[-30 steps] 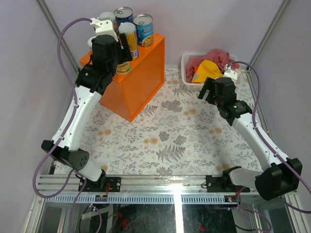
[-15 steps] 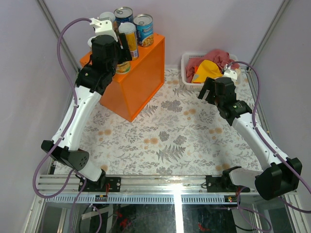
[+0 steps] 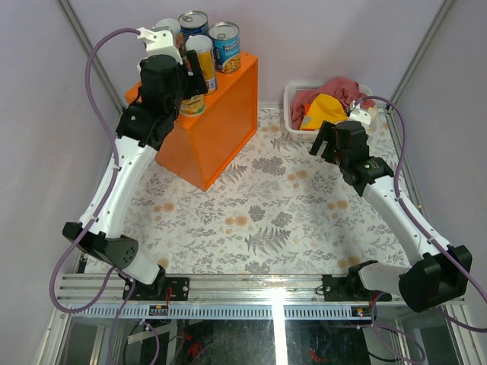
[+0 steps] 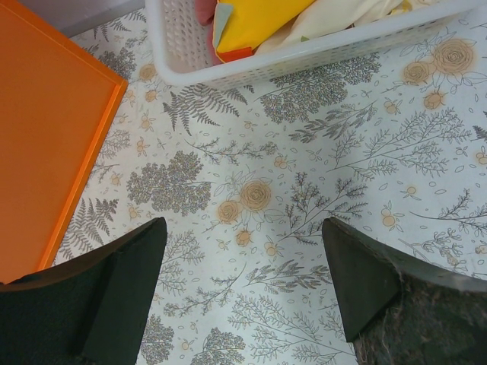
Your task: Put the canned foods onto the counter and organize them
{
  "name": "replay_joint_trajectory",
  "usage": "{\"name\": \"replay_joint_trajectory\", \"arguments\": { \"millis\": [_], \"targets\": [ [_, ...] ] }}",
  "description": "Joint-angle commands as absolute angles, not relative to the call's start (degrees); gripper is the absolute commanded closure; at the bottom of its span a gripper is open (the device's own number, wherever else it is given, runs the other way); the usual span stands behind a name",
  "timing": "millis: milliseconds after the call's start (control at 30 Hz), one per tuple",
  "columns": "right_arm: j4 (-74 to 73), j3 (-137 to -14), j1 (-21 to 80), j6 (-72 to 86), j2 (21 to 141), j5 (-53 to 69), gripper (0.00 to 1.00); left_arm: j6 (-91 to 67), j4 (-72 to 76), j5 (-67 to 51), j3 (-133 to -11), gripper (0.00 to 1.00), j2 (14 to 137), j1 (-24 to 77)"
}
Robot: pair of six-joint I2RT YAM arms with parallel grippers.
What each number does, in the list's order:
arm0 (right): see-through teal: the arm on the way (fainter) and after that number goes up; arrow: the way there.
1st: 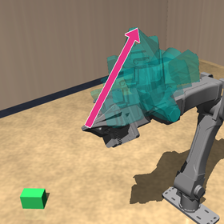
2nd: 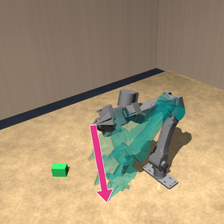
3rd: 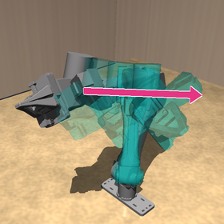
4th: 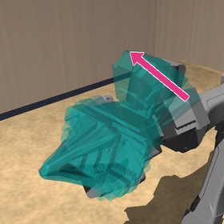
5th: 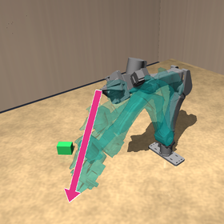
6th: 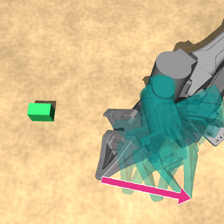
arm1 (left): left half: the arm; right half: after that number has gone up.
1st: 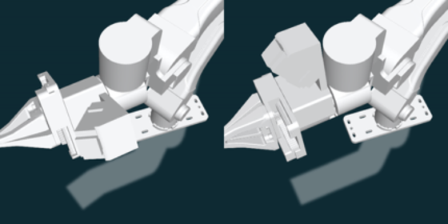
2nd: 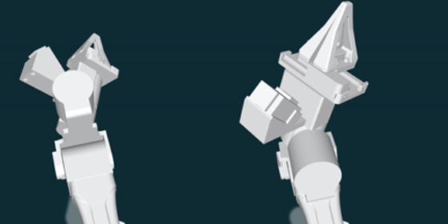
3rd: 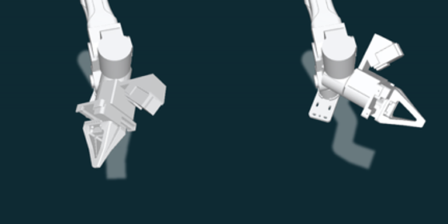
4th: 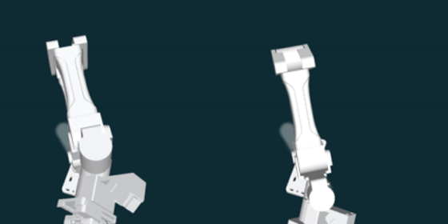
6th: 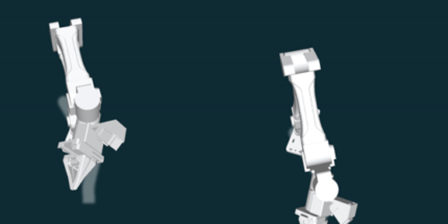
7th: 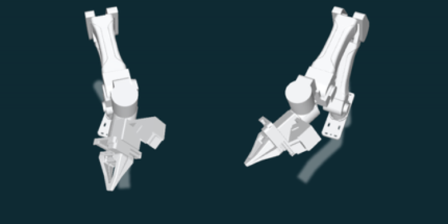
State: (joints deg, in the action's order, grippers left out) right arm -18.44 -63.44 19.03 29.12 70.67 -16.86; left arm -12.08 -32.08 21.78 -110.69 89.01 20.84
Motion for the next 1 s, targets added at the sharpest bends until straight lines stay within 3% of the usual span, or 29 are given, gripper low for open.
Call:
{"name": "replay_joint_trajectory", "arguments": {
  "millis": [0, 233, 633, 733, 967],
  "targets": [
    [-16.0, -65.6, 19.5, 29.0, 71.1, -16.7, 0.1, -12.6, -27.1, 20.5, -110.7, 0.21, 86.2, 20.4],
    [-16.5, -66.1, 19.5, 28.9, 71.3, -16.5, 0.1, -12.1, -27.2, 21.6, -110.6, 0.14, 85.6, 20.4],
    [-16.5, -66.1, 19.5, 27.0, 71.1, -14.3, 0.05, -13.0, -22.9, 23.8, -107.0, 0.14, 78.1, 20.5],
    [-17.1, -66.9, 19.5, 26.9, 71.8, -16.6, 0.0, -13.5, -21.6, 23.8, -101.8, 0.13, 73.3, 20.5],
    [-25.2, -70.9, 19.4, 32.7, 75.8, -29.3, 0.01, -16.0, -18.3, 21.0, -84.4, 0.07, 59.5, 20.7]
  ]
}}
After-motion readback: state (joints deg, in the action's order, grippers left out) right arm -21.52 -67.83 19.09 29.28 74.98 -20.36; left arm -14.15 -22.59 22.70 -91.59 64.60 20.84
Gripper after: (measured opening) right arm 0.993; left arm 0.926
